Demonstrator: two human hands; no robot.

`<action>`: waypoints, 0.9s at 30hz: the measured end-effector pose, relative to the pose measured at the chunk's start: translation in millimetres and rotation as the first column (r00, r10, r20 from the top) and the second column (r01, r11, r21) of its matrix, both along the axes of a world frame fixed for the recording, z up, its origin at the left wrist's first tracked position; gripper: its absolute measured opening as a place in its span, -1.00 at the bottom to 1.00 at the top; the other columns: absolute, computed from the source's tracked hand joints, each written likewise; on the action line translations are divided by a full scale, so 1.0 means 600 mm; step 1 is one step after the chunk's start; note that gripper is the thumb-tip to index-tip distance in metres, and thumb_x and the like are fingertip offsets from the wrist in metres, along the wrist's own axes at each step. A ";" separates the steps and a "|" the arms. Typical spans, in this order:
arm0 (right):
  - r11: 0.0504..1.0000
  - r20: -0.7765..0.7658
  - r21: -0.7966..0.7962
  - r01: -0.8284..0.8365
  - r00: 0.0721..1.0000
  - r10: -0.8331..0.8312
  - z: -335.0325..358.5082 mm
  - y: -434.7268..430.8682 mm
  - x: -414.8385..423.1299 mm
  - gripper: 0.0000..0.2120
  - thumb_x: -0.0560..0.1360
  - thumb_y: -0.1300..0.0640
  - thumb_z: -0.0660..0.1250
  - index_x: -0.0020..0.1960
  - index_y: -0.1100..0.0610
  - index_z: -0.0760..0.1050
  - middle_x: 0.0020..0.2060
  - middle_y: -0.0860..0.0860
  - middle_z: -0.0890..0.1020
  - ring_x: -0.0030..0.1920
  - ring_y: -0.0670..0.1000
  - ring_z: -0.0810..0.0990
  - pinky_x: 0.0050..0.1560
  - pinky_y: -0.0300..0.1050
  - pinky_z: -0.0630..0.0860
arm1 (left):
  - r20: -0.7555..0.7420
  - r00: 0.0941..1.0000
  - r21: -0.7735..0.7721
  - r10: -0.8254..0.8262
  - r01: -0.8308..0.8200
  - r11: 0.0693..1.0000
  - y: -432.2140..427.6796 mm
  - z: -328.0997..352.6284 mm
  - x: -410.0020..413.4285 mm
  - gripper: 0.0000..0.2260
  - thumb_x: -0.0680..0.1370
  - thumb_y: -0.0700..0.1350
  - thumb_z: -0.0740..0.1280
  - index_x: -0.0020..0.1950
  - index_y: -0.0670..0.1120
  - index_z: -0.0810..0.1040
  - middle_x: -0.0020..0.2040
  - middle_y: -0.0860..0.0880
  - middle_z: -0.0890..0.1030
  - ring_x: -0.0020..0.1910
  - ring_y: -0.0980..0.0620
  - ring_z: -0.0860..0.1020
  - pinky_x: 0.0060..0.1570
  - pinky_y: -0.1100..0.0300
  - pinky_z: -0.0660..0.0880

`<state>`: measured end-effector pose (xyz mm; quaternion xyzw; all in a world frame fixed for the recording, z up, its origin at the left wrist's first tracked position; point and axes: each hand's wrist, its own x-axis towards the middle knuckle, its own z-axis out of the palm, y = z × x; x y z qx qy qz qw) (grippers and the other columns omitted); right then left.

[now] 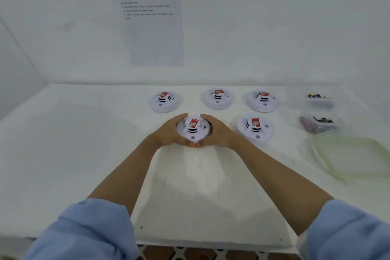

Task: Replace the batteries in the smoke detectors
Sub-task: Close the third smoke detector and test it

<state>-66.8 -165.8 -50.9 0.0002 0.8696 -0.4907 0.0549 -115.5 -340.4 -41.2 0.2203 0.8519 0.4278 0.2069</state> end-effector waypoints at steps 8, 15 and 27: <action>0.996 -0.045 -0.088 -0.013 0.999 0.010 0.048 0.044 0.009 -0.14 0.24 0.32 0.54 0.43 0.13 0.20 0.30 0.03 0.41 0.27 0.01 0.43 0.18 -0.16 0.42 | -0.026 1.000 0.018 -0.004 0.005 1.000 0.038 0.039 0.006 -0.02 0.21 -0.20 0.60 0.50 -0.11 0.12 0.44 -0.04 0.30 0.41 0.02 0.29 0.23 0.26 0.30; 0.966 -0.152 -0.253 -0.048 0.988 0.009 0.155 0.151 0.020 -0.11 0.32 0.44 0.43 0.49 0.05 0.06 0.36 -0.05 0.29 0.24 -0.01 0.41 0.10 -0.23 0.49 | -0.099 0.985 0.117 -0.138 0.149 0.982 0.162 0.120 -0.022 0.11 0.15 -0.03 0.57 0.51 0.17 -0.07 0.42 -0.04 0.27 0.38 -0.01 0.30 0.31 0.05 0.38; 0.799 0.062 -0.591 0.115 0.993 -0.097 0.174 0.421 0.087 -0.65 0.57 0.04 0.19 0.35 -0.01 0.34 0.16 0.08 0.55 0.02 0.09 0.61 -0.01 -0.03 0.60 | 0.003 0.955 0.512 -0.297 0.253 0.820 0.447 0.114 0.014 -0.04 0.20 -0.26 0.58 0.47 -0.15 0.11 0.38 -0.28 0.34 0.35 -0.28 0.35 0.26 -0.29 0.37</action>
